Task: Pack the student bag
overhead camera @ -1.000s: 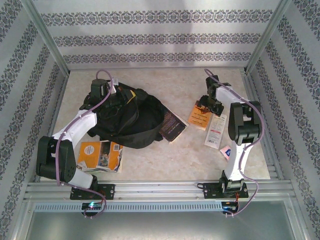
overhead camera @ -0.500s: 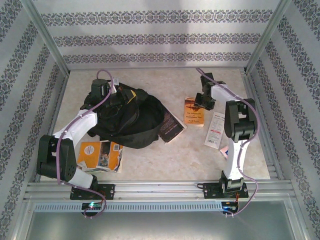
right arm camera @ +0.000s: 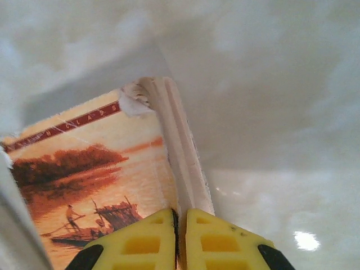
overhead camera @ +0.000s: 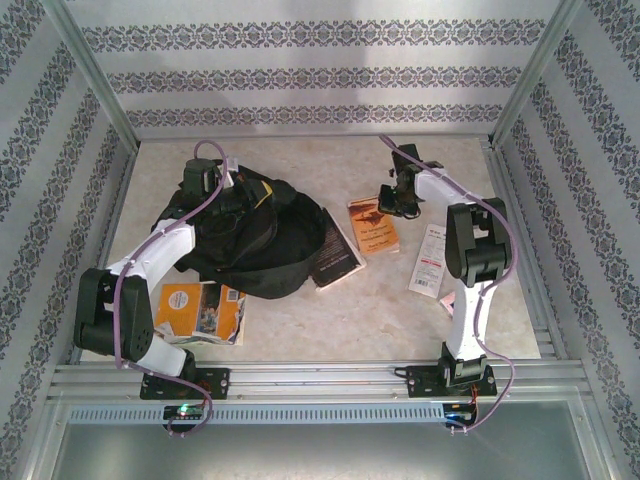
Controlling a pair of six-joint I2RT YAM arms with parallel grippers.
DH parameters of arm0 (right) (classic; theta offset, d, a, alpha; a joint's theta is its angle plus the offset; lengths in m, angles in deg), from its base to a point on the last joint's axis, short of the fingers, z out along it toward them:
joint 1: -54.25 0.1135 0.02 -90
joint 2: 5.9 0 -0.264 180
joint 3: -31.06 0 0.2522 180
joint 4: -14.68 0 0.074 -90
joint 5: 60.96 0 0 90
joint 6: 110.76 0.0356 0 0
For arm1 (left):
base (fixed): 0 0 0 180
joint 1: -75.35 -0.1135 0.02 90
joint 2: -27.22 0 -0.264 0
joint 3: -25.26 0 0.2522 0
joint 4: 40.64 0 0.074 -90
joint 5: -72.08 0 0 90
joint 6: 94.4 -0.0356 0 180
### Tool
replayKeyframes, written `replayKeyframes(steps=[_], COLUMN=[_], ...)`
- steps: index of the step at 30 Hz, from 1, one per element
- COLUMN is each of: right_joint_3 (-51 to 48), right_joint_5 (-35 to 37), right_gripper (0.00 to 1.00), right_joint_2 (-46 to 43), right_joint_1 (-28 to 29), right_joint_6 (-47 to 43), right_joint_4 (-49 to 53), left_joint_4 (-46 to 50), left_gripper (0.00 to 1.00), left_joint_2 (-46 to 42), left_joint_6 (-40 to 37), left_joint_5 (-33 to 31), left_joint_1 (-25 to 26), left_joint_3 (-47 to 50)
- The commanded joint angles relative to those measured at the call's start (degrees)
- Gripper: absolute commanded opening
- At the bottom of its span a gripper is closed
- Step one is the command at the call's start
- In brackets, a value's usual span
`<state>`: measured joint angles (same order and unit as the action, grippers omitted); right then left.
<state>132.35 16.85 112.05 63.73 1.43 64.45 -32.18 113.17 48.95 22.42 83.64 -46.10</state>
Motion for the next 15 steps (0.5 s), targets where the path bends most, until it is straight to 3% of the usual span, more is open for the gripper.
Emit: replayKeyframes(steps=[1,11,15], right_joint_3=[-4.8,-13.0,-16.0], right_joint_5=[-16.3,-32.6,-34.2], right_gripper=[0.1,0.27,0.33], right_joint_2=[-1.8,-5.1,-7.2], right_joint_1=[0.1,-0.1,0.0], right_joint_6=[3.8,9.7,10.1], right_joint_4=[-3.7,-11.9,-12.5], left_joint_4=[-1.8,-1.5,-1.3], left_gripper=[0.0,0.0,0.0], left_joint_2=[0.9,1.4,1.5], left_joint_6=[-0.6,-0.9,-0.9], left_joint_5=[0.3,0.4,0.4], left_joint_1=[0.3,0.5,0.5], left_joint_3=[0.3,0.2,0.1])
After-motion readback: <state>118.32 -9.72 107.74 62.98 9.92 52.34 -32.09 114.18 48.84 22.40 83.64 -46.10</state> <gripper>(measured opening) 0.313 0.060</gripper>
